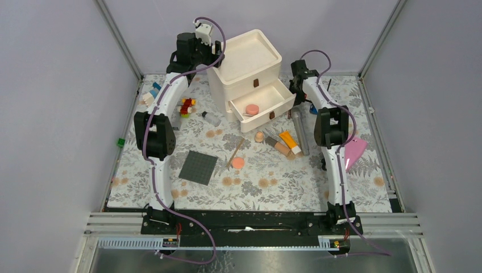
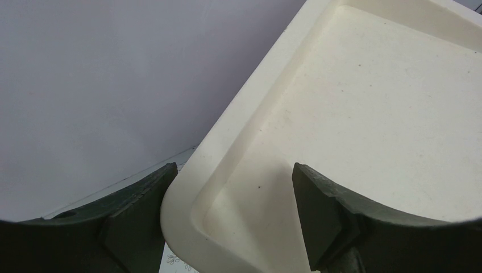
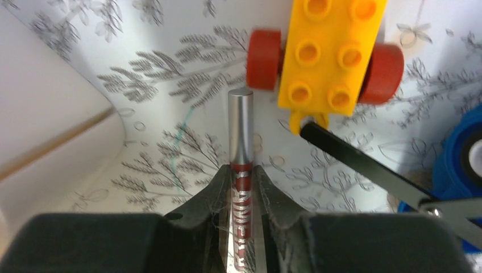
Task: Organize the makeup
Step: Pick up the lipstick from the corner of the board, then place the lipstick in the drawer, then close the drawer in the storage box.
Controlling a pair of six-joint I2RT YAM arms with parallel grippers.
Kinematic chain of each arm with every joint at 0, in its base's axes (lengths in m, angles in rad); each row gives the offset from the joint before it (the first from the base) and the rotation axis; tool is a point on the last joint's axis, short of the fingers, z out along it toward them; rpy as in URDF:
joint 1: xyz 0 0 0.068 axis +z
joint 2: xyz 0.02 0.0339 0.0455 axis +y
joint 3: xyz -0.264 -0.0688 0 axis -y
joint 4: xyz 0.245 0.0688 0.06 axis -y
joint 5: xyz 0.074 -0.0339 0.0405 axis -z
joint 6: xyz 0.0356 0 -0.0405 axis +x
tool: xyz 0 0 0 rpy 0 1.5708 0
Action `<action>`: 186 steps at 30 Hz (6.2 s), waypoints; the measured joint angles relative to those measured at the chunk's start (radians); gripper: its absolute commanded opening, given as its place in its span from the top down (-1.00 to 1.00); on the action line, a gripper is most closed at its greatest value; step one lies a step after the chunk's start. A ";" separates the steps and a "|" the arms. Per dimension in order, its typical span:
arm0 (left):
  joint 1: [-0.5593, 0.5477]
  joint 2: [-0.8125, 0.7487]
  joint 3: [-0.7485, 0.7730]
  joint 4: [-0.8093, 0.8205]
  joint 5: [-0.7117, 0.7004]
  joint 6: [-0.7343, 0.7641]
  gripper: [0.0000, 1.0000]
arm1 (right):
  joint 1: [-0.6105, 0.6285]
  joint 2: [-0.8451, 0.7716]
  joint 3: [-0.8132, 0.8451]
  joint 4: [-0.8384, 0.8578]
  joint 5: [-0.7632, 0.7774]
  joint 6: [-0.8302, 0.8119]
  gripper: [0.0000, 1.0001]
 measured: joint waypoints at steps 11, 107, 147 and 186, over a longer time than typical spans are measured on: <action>0.000 0.000 0.000 0.000 0.000 0.000 -0.49 | -0.030 -0.308 -0.317 0.140 0.037 0.023 1.00; -0.012 -0.001 -0.005 0.015 -0.044 0.044 -0.51 | 0.322 -0.897 -1.243 0.790 0.051 -0.199 -0.15; 0.002 0.000 -0.008 0.037 -0.142 0.022 -0.51 | 0.311 -0.717 -1.094 0.966 0.099 -0.457 -0.17; 0.010 0.000 -0.008 0.035 -0.105 0.023 -0.50 | 0.248 -0.476 -0.991 1.442 -0.056 -0.297 -0.37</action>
